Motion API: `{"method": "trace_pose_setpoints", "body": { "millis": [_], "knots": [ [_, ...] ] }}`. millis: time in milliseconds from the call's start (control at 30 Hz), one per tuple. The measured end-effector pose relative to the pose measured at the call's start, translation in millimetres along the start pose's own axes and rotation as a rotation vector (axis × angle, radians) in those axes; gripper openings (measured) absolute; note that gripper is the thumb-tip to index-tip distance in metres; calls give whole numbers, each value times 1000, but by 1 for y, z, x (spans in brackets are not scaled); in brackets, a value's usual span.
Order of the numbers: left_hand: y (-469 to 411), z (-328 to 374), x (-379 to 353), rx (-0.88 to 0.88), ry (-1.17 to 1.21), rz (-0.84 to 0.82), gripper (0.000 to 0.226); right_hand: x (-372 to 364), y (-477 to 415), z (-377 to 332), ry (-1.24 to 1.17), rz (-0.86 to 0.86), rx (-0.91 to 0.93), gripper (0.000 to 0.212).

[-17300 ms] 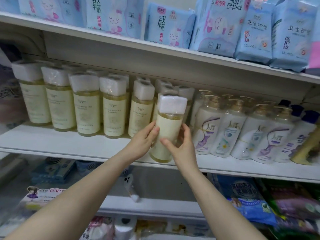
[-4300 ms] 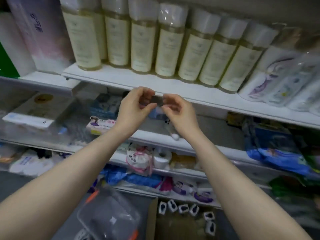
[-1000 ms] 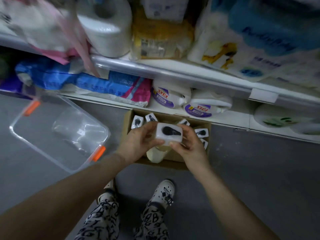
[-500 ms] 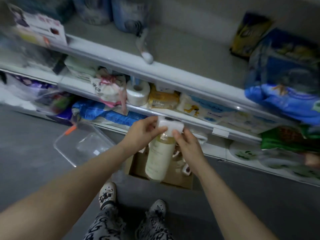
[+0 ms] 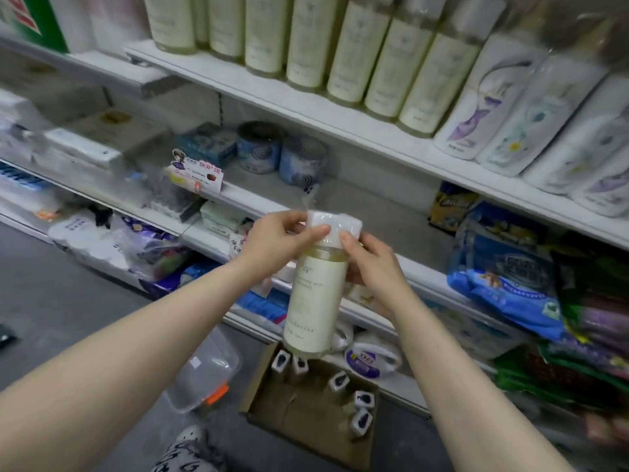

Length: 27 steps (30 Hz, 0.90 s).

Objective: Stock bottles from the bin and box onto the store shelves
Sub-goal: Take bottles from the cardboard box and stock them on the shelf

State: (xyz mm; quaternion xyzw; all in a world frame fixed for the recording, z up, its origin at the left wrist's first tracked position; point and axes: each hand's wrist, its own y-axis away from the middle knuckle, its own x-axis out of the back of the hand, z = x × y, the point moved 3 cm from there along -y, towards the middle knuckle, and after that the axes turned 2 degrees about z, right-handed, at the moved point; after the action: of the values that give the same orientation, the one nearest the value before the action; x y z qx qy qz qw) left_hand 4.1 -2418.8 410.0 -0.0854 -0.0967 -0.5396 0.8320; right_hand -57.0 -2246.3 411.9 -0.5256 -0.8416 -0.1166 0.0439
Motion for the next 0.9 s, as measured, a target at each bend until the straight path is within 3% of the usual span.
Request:
{"method": "trace_pose_setpoints", "body": {
  "millis": [267,433,733,900],
  "knots": [
    [-22,53,62,-102,6,34,44,-31,-12,-78,35,-28,112,34],
    [-47,77,111,-177,12,18,62,-62,-32,-124,9,-19,167,32],
    [-111,107,206,-262,97,21,33,-132,-91,-197,-78,67,242,33],
    [-142,130,254,-347,46,-70,25,-163,-122,-245,-88,85,308,34]
  ]
}}
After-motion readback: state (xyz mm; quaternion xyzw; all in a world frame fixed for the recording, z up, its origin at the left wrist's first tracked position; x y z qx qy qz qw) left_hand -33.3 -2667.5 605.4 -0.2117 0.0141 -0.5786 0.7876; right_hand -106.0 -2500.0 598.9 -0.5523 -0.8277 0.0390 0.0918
